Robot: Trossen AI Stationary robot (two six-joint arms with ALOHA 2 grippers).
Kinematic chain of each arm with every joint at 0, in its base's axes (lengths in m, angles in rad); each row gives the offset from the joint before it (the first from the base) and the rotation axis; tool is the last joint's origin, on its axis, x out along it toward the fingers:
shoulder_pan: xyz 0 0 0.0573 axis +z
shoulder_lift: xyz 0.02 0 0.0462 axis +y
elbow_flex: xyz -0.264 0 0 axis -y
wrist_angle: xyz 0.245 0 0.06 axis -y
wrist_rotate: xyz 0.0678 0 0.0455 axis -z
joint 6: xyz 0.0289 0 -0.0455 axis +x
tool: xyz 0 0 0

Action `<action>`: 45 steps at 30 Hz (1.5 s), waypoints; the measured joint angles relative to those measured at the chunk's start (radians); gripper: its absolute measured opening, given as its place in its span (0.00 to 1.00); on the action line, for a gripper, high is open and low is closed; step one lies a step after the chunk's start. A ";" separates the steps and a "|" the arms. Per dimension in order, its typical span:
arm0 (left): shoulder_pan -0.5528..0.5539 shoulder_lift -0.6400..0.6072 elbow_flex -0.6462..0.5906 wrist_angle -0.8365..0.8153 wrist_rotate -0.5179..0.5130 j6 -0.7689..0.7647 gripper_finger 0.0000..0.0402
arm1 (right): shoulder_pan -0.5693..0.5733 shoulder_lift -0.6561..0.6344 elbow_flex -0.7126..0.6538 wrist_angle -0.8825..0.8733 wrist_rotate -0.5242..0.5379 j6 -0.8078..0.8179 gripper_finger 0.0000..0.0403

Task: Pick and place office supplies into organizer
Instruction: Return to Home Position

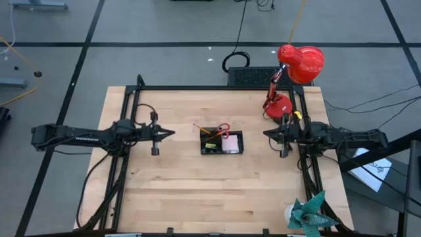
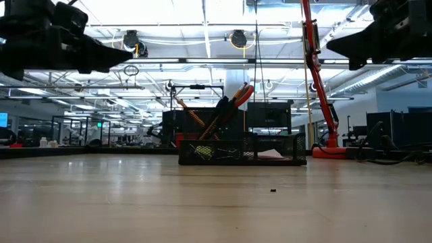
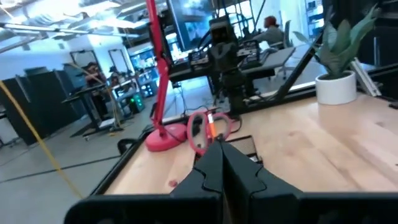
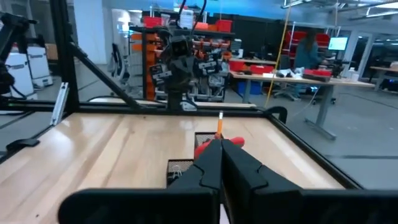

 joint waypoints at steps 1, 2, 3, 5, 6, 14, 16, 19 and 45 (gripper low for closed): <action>-0.013 -0.007 0.000 -0.001 -0.015 0.005 0.00 | 0.003 -0.021 0.000 -0.023 0.000 0.001 0.00; -0.024 -0.015 0.000 -0.004 -0.036 0.013 0.00 | 0.007 -0.041 0.000 -0.042 0.000 0.004 0.00; -0.033 -0.022 0.000 -0.008 -0.063 0.026 0.00 | 0.011 -0.060 0.000 -0.064 -0.001 0.006 0.00; -0.044 -0.040 0.000 -0.012 -0.088 0.049 0.00 | 0.015 -0.097 0.000 -0.099 -0.001 0.008 0.00; -0.048 -0.052 0.000 -0.012 -0.089 0.058 0.00 | 0.017 -0.116 0.000 -0.116 -0.001 0.011 0.00; -0.052 -0.191 0.000 -0.112 -0.097 0.088 0.00 | 0.020 -0.202 0.000 -0.197 -0.028 0.043 0.00; -0.055 -0.237 0.000 -0.131 -0.096 0.064 0.00 | 0.020 -0.205 0.000 -0.202 -0.028 0.051 0.00; -0.077 -0.301 0.000 -0.182 -0.098 0.042 0.00 | 0.021 -0.204 0.000 -0.218 -0.029 0.086 0.00; -0.402 -0.585 0.000 -0.509 -0.462 0.142 0.00 | 0.118 -0.204 -0.072 -0.005 0.004 0.024 0.00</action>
